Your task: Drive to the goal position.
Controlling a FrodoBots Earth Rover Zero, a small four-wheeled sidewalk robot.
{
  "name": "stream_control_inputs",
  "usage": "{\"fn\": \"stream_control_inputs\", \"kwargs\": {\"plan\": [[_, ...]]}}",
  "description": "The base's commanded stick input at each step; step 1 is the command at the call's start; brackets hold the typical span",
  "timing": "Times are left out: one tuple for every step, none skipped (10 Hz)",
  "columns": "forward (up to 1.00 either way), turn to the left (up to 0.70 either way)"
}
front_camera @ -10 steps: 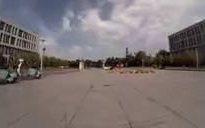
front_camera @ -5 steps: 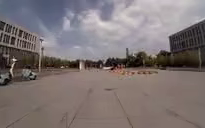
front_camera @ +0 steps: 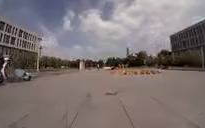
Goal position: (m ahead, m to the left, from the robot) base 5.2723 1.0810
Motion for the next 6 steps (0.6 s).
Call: {"fn": "stream_control_inputs", "kwargs": {"plan": [[1.00,0.00],[1.00,0.00],[1.00,0.00],[1.00,0.00],[1.00,0.00],[1.00,0.00]]}}
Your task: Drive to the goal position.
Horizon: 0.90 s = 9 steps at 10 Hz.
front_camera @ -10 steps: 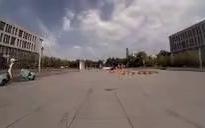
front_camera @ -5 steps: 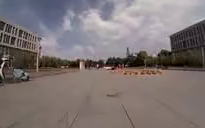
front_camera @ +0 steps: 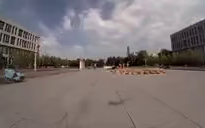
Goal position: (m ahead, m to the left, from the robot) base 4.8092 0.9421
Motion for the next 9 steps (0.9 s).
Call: {"fn": "stream_control_inputs", "kwargs": {"plan": [[1.00,0.12],[1.00,0.30],[1.00,0.17],[1.00,0.00],[1.00,0.00],[1.00,0.00],[1.00,0.00],[1.00,0.00],[1.00,0.00]]}}
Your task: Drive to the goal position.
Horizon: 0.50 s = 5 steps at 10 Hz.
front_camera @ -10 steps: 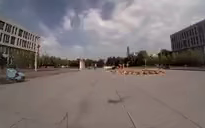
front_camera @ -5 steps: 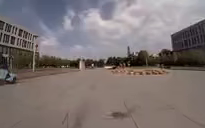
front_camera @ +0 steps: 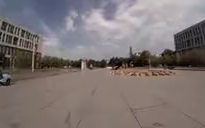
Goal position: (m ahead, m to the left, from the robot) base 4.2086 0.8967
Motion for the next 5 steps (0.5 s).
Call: {"fn": "stream_control_inputs", "kwargs": {"plan": [[1.00,0.00],[1.00,0.00],[1.00,0.00],[1.00,0.00],[1.00,0.00]]}}
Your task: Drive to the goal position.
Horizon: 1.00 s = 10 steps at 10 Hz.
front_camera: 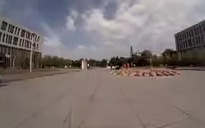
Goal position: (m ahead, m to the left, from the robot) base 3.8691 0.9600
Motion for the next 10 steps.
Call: {"fn": "stream_control_inputs", "kwargs": {"plan": [[1.00,0.00],[1.00,0.00],[1.00,0.00],[1.00,0.00],[1.00,0.00],[1.00,0.00],[1.00,0.00],[1.00,0.00],[1.00,0.00],[1.00,0.00]]}}
